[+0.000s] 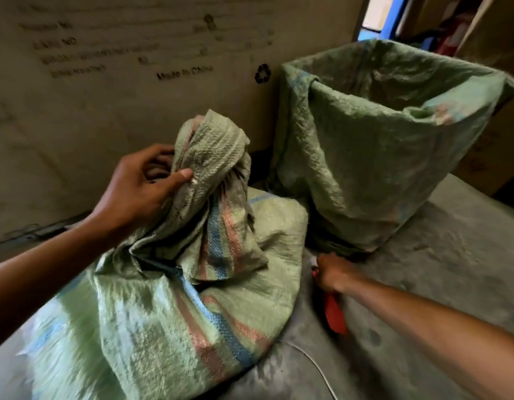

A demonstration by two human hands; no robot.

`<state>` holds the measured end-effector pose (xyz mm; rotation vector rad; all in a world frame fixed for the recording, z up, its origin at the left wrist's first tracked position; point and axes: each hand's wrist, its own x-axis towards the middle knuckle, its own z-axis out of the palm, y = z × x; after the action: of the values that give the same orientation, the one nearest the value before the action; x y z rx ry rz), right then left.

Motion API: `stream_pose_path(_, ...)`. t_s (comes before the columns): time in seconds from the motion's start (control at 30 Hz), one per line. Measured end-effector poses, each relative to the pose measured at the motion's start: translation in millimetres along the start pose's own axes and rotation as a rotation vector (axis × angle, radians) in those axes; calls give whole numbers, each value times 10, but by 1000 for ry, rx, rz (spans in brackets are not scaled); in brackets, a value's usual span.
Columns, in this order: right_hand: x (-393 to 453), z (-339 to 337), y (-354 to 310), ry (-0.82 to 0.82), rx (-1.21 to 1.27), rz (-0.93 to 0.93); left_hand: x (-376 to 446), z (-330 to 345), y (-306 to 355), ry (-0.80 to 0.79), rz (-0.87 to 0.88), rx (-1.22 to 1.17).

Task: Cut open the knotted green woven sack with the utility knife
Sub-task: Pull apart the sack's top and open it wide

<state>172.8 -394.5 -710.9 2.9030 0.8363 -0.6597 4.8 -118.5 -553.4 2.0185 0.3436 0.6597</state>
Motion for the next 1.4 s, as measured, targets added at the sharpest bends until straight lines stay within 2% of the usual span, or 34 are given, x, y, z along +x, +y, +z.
stream_pose_path(0.03, 27, -206, -106, 104, 130, -50, -5, -26, -7, 10, 3, 5)
stream_pose_path(0.1, 54, -704, -426, 288, 593, -223, 3, -113, -3, 50, 6, -20)
stream_pose_path(0.17, -52, -1224, -796, 227, 987, -430, 20, -198, 33, 119, -12, -60)
stream_pose_path(0.2, -125, -1428, -984, 160, 1020, -543, 20, -256, 62, 161, -20, -73)
stream_pose_path(0.27, -237, -1640, -1392, 74, 949, -749, 2, -391, 102, 220, -48, -123)
stream_pose_path(0.33, -255, -1665, -1671, 82, 865, -861, -44, -529, 123, 249, -65, -139)
stream_pose_path(0.4, -261, -1737, -1812, 222, 747, -887, -110, -723, 126, 278, -65, -85)
stream_pose_path(0.47, -243, -1951, -1811, 437, 578, -891, -178, -953, 131, 296, -66, -28)
stream_pose_path(0.53, -211, -2250, -1750, 652, 388, -804, -245, -1175, 161, 316, -64, 26)
stream_pose_path(0.6, -201, -2526, -1685, 758, 337, -734, -283, -1318, 231, 307, -82, 3)
stream_pose_path(0.67, -239, -2645, -1695, 790, 349, -729, -281, -1348, 343, 234, -138, -121)
stream_pose_path(0.8, -379, -2643, -1913, 860, 459, -848, -221, -1198, 599, -41, -185, -258)
stream_pose_path(0.87, -384, -2658, -1970, 931, 314, -772, -189, -1124, 674, -54, -147, -286)
stream_pose_path(0.9, -365, -2695, -1947, 905, 174, -680, -175, -1124, 698, -32, -120, -313)
stream_pose_path(0.93, -350, -2725, -1909, 800, 86, -592, -168, -1148, 716, -19, -90, -353)
stream_pose_path(0.97, -346, -2741, -1875, 619, 113, -532, -164, -1193, 728, -26, -65, -390)
stream_pose_path(1.0, -362, -2748, -1840, 426, 230, -501, -161, -1247, 750, -45, -49, -410)
stream_pose_path(1.03, -364, -2731, -1808, 300, 363, -492, -165, -1282, 770, -70, -51, -411)
stream_pose_path(1.07, -355, -2710, -1800, 299, 435, -494, -182, -1291, 776, -108, -71, -398)
stream_pose_path(1.1, -332, -2693, -1785, 404, 474, -504, -205, -1265, 764, -171, -103, -378)
stream_pose_path(1.17, -333, -2688, -1755, 767, 501, -597, -269, -1150, 736, -357, -175, -329)
stream_pose_path(1.23, -369, -2748, -1728, 1000, 339, -646, -311, -1086, 720, -466, -211, -280)
stream_pose_path(1.3, -352, -2808, -1710, 1060, 301, -654, -290, -1178, 726, -442, -238, -277)
stream_pose_path(1.4, -417, -2767, -1808, 963, 509, -751, -244, -1341, 721, -339, -378, -639)
